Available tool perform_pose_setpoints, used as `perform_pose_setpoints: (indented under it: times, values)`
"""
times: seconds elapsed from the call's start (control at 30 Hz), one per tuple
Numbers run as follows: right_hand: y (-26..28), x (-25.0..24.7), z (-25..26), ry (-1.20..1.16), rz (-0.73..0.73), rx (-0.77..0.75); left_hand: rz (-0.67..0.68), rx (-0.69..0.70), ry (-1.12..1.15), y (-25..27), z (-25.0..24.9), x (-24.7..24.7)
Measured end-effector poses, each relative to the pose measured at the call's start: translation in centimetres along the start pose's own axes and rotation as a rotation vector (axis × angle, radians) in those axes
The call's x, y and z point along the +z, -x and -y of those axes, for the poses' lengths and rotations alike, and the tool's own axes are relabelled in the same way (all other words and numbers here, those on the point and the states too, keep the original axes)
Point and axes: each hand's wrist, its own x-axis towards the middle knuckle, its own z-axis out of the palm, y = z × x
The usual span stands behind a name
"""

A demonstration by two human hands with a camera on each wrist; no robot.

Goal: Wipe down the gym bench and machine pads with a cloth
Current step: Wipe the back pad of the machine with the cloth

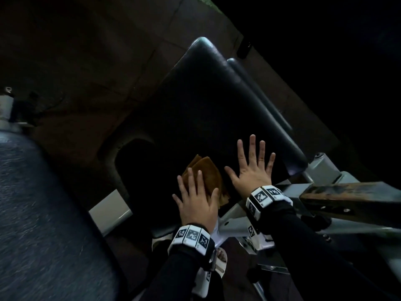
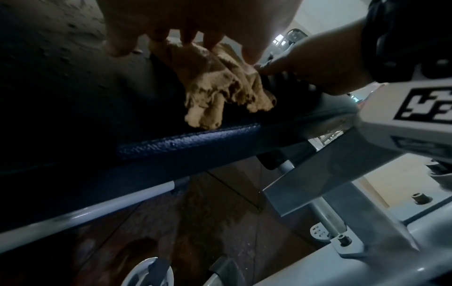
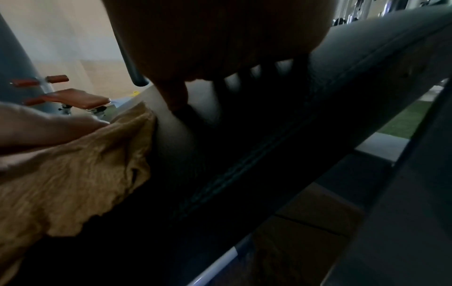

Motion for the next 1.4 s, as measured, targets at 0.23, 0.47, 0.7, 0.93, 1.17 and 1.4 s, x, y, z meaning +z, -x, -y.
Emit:
perform_pose_setpoints:
  times: [0.23, 0.47, 0.7, 0.93, 1.17, 1.4]
  values:
    - [-0.6, -0.1, -0.1, -0.047, 0.08, -0.009, -0.03, -0.045, -0.065, -1.9, -1.2, 0.5]
    - [-0.7, -0.6, 0.2, -0.056, 0.145, -0.003, -0.112, 0.03, -0.071, -1.0, -1.3, 1.2]
    - [-0.4, -0.9, 0.3, -0.059, 0.154, -0.012, -0.078, 0.021, -0.181, 3.2, 1.2, 4.3]
    - [-0.4, -0.9, 0.3, -0.072, 0.151, -0.018, -0.115, -0.068, -0.134, 0.1, 3.3, 3.2]
    - [-0.3, -0.8, 0.3, -0.08, 0.124, -0.038, -0.321, -0.389, 0.094, 0.1, 9.7, 2.0]
    - [-0.4, -0.8, 0.3, -0.078, 0.125, -0.043, -0.199, -0.402, 0.185, 3.8, 6.0, 4.3]
